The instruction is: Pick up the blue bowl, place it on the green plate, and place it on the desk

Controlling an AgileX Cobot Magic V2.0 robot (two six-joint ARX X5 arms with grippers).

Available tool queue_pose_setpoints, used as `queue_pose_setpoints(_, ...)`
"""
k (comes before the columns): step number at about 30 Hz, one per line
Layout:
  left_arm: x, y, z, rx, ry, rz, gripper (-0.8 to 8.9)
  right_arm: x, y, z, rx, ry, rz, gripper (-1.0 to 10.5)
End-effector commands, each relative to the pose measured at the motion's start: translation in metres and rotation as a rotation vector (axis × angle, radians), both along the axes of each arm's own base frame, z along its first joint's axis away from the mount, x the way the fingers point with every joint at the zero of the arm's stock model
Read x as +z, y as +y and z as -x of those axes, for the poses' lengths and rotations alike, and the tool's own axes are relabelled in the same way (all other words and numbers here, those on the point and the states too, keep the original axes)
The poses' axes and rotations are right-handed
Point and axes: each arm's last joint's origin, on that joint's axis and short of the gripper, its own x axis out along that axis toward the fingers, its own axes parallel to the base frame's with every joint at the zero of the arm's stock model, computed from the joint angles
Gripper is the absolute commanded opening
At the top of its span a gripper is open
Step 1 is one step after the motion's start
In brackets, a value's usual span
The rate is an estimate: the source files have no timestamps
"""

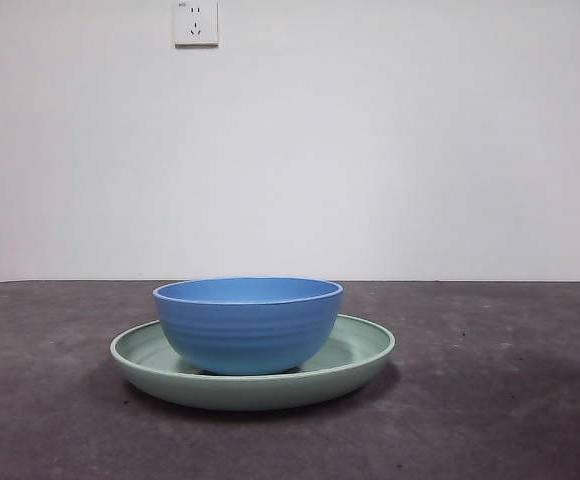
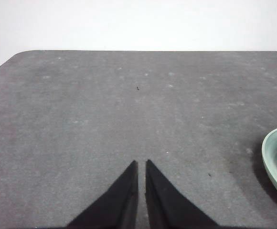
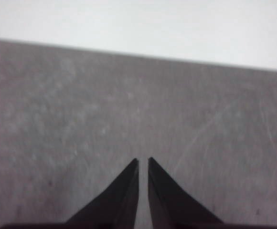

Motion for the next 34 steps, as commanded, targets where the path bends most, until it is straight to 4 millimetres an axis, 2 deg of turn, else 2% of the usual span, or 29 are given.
queue_pose_setpoints(1,-0.0077,0.0002,-0.0009,0.007,0.028,-0.001,0.27,-0.0091,-0.0015,0.0003,-0.018,-0.015,0.004,0.3)
queue_pose_setpoints(5,-0.0077,0.0002,-0.0009,0.007,0.028,-0.001,0.26,-0.0190,-0.0036,0.0035,-0.039,0.046,0.005,0.3)
queue_pose_setpoints(34,-0.0076,0.0002,-0.0009,0.007,0.028,-0.001,0.27,-0.0137,-0.0076,0.0047,-0.085,-0.016,0.006,0.3)
